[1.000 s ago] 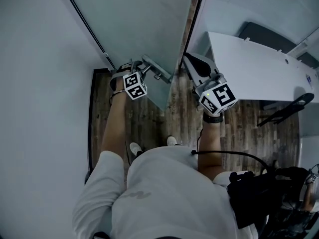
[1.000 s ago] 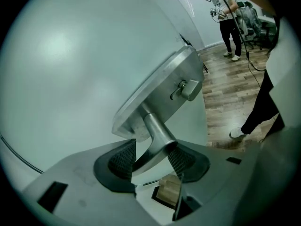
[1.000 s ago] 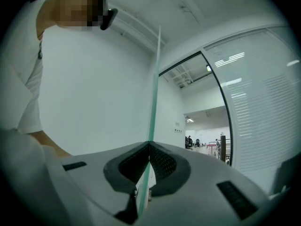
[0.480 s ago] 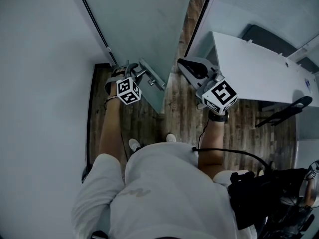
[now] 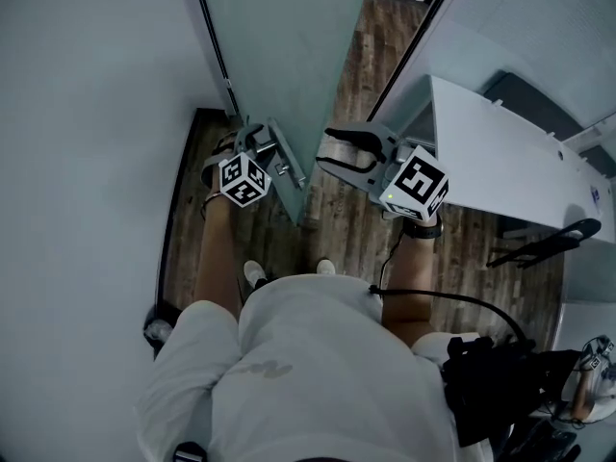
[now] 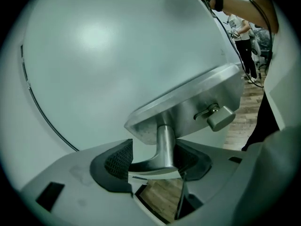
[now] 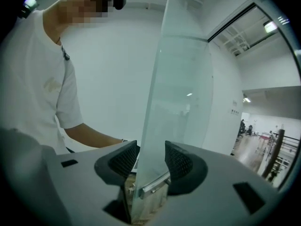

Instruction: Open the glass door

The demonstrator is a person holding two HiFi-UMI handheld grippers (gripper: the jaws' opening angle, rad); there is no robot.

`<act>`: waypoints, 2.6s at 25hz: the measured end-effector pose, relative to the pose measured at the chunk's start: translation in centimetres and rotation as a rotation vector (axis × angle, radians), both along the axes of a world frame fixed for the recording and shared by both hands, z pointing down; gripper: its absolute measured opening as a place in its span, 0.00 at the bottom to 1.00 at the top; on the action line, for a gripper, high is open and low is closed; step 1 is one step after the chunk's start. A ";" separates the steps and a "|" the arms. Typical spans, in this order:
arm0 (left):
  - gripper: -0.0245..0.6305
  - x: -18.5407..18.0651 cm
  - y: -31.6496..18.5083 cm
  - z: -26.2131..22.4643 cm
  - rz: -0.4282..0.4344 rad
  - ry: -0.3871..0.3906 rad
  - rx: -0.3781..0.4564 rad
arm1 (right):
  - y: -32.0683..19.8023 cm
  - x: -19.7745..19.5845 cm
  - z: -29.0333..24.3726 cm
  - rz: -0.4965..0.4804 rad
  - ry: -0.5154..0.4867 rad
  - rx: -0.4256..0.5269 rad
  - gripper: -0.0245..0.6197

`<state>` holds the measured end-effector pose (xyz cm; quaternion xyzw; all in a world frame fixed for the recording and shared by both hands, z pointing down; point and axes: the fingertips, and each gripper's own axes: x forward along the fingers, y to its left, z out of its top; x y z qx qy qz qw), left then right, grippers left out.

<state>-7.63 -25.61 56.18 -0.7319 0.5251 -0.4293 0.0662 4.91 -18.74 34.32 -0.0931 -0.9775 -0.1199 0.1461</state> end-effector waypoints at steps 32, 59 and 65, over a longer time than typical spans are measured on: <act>0.39 -17.9 23.5 0.6 -0.556 0.179 0.248 | 18.1 -19.2 2.7 -0.393 0.056 -0.196 0.31; 0.19 -27.6 43.4 -8.8 -0.915 0.512 0.713 | 28.3 -39.7 6.0 -0.284 -0.002 -0.130 0.31; 0.12 -29.0 46.9 -9.1 -0.998 0.500 0.777 | 31.5 -42.5 7.3 -0.337 0.019 -0.146 0.31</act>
